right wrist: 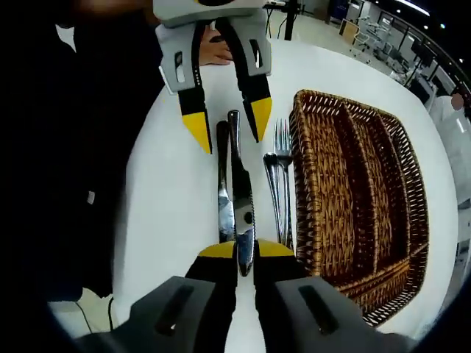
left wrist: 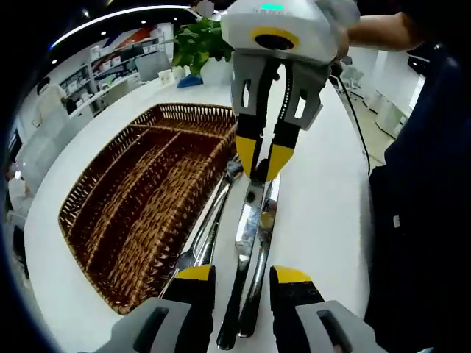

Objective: Arrange the knives, forks, and spoons in their matching storage slots by inserting each utensil handle-first until every utensil is classified and aligned in the correct compartment

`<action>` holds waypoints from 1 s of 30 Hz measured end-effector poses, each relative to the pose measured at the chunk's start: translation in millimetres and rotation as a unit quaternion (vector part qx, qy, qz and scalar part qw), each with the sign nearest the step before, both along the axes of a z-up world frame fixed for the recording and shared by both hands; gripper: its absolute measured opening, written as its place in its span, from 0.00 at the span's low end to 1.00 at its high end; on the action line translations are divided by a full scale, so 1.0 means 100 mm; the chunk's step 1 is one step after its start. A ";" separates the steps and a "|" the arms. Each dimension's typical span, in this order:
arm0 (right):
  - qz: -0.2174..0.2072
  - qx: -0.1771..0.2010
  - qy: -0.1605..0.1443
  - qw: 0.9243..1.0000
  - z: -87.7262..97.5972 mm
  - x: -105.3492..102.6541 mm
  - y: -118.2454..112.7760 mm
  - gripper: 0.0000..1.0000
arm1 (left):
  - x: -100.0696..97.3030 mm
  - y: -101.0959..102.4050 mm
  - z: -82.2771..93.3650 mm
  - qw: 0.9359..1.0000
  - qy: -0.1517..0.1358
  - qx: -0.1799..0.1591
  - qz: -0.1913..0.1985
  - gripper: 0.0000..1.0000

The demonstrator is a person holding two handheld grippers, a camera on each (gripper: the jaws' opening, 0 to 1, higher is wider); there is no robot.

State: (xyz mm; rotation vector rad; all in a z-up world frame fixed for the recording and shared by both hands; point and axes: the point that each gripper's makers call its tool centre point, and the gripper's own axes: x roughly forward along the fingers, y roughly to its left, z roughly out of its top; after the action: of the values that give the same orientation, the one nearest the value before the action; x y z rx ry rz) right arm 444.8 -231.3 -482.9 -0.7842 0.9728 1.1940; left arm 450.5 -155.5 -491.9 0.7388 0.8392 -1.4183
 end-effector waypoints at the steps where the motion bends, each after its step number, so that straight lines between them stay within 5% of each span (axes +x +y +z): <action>1: -0.001 0.001 0.001 1.000 0.01 0.00 0.00 0.06 | 0.00 -0.01 -0.01 1.000 0.000 0.004 -0.008 0.26; 10: -0.005 0.013 0.009 1.000 0.14 0.02 0.03 0.06 | -0.04 -0.04 -0.07 0.998 0.009 0.020 -0.052 0.14; 11: -0.011 0.021 -0.006 1.000 0.19 0.08 0.03 0.00 | -0.04 -0.03 -0.09 0.998 0.007 0.024 -0.056 0.13; 12: -0.034 0.026 0.021 0.999 0.18 0.03 -0.01 0.00 | -0.05 -0.03 -0.10 0.998 0.005 0.026 -0.062 0.12; 15: 0.004 0.005 -0.001 1.000 0.18 0.09 -0.02 0.00 | -0.03 -0.05 -0.11 0.997 -0.013 0.026 -0.074 0.06; 17: 0.003 0.005 0.005 1.000 0.10 0.05 0.02 0.00 | 0.05 -0.02 -0.18 0.994 -0.042 0.042 -0.092 0.07; 19: -0.016 0.022 -0.004 1.000 0.11 0.09 0.05 0.00 | -0.03 0.00 -0.17 0.995 -0.013 0.044 -0.088 0.10; 23: -0.025 0.044 -0.005 0.999 0.10 -0.01 0.07 0.00 | 0.00 0.01 -0.01 0.997 -0.014 0.019 -0.076 0.12; 24: -0.036 0.047 0.008 0.998 0.03 -0.05 0.06 0.00 | 0.06 0.01 -0.02 0.996 -0.033 0.020 -0.080 0.12; 30: -0.033 0.042 0.012 0.998 -0.09 -0.07 0.01 0.00 | 0.02 0.04 -0.16 0.995 -0.017 0.050 -0.081 0.14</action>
State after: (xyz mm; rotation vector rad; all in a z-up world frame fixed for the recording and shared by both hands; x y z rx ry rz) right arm 437.9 -230.2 -491.4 -0.6677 0.9544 1.1817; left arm 452.3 -151.1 -508.3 0.9224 0.8449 -1.5107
